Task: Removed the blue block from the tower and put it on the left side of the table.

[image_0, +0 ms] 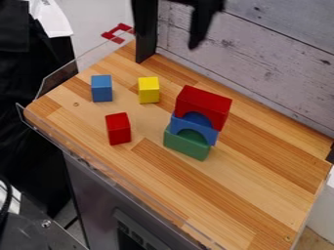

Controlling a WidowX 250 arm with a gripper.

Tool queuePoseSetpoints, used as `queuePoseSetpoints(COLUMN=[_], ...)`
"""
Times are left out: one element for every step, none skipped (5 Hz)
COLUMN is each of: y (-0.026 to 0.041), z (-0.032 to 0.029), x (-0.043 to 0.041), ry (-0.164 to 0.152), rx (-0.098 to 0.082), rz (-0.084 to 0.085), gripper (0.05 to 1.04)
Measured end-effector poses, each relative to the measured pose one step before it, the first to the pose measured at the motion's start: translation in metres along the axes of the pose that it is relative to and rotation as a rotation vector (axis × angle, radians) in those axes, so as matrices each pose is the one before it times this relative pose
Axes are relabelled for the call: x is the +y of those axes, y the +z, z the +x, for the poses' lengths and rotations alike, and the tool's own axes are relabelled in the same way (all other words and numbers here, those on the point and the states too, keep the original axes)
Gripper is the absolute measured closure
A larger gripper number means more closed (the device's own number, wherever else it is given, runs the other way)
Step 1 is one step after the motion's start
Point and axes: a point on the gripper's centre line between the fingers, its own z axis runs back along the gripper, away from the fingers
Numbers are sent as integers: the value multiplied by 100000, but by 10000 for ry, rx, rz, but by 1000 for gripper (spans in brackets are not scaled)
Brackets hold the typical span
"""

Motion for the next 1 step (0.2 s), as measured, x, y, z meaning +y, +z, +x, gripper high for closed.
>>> queuePoseSetpoints(y=[-1109], z=[-434], x=[-786], ry=[305], rx=[171], rz=[0], gripper=[85])
